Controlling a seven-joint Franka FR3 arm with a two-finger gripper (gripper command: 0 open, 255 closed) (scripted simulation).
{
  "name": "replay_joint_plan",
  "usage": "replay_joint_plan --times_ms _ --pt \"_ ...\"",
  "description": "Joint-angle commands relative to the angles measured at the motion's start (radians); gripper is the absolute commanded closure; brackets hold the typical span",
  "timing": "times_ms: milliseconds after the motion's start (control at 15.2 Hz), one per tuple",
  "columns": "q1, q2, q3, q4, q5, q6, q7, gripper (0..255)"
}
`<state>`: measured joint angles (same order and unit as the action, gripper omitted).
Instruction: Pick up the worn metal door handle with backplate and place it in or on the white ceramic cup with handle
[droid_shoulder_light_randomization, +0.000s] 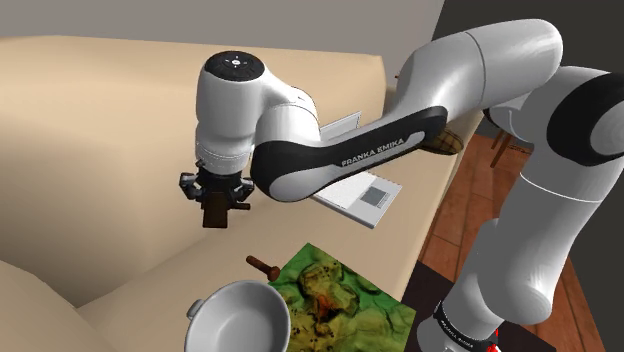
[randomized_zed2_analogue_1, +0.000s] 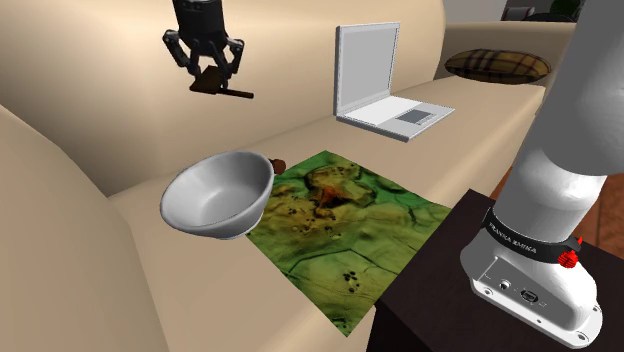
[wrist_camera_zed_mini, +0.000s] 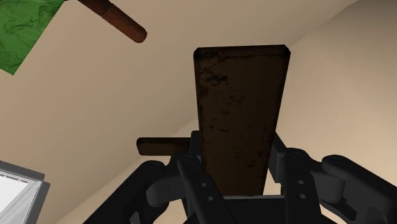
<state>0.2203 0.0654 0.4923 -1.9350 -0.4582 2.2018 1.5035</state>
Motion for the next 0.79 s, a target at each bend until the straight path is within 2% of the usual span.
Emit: replay_joint_plan --times_ms 0,726 --pt "0.010 -0.021 0.010 -0.006 0.011 -0.017 0.009 255" --pt "0.126 -0.142 0.131 -0.088 0.059 -0.116 0.205 255"
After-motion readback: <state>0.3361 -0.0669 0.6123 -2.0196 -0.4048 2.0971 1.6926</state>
